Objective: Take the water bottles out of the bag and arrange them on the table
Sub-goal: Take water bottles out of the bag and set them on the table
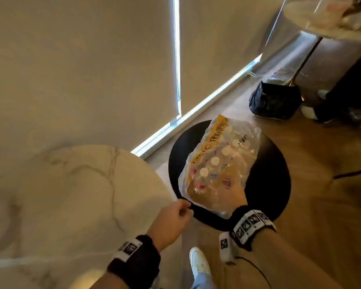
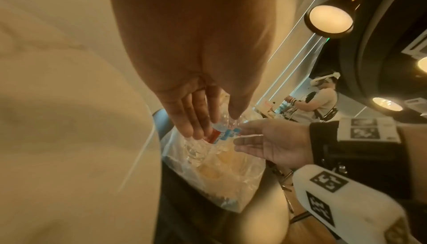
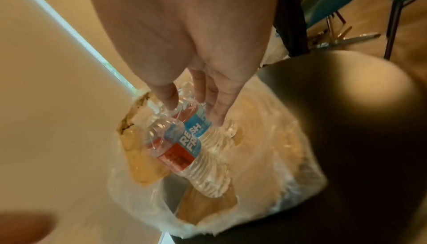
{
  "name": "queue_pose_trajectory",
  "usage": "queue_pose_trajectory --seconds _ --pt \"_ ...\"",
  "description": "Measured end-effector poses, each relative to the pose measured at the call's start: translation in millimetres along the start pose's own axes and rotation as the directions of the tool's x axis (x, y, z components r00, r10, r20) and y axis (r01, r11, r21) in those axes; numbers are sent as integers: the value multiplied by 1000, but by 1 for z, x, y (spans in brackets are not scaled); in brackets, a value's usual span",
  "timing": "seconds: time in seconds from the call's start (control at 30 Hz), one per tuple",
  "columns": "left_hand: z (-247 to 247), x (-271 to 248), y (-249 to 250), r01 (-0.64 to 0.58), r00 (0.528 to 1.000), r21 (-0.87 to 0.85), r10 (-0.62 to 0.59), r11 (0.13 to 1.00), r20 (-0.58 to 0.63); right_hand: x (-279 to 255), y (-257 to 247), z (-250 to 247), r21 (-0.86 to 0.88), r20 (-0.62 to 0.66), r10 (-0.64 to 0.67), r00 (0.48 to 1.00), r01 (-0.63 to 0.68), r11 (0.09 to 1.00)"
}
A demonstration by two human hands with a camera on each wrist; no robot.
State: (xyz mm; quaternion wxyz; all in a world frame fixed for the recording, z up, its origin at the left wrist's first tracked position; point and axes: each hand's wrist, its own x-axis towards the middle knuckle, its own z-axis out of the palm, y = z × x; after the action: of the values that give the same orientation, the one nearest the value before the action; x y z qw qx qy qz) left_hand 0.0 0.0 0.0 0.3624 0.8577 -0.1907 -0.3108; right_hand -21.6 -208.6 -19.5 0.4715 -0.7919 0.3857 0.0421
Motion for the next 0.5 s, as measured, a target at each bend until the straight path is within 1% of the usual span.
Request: queue_pose_trajectory --seconds 0.03,0.07,0.1,0.13,0.2,0.23,0.3,0.37,0.4,0.5 --pt "8 28 4 19 999 -24 -20 1000 -26 15 -3 2 -2 -28 -39 999 39 999" --pt "15 51 5 44 998 -43 -46 998 -44 27 -4 7 -58 -13 -54 998 54 997" --pt "21 73 6 37 997 -68 -42 997 -70 39 -6 10 -62 22 -67 997 69 996" --pt "27 92 6 32 995 -108 -42 994 -90 52 -6 15 13 65 12 998 -13 1000" --pt "44 124 0 28 994 -231 -51 973 -93 71 -5 24 192 99 140 985 -157 969" --pt "52 134 -2 27 992 -292 -62 956 -109 81 0 29 250 99 155 983 -175 952" --pt "62 149 -4 6 980 -376 -81 927 -182 89 1 37 275 81 166 983 -183 944" --pt "65 153 -2 2 957 -353 -105 936 -272 88 4 38 241 41 189 981 -193 951" --pt "66 153 -3 -3 947 -336 -105 942 -304 84 3 35 187 31 195 980 -198 962" --pt "61 137 3 19 950 -328 -119 944 -288 69 6 26 71 4 150 989 -150 986"
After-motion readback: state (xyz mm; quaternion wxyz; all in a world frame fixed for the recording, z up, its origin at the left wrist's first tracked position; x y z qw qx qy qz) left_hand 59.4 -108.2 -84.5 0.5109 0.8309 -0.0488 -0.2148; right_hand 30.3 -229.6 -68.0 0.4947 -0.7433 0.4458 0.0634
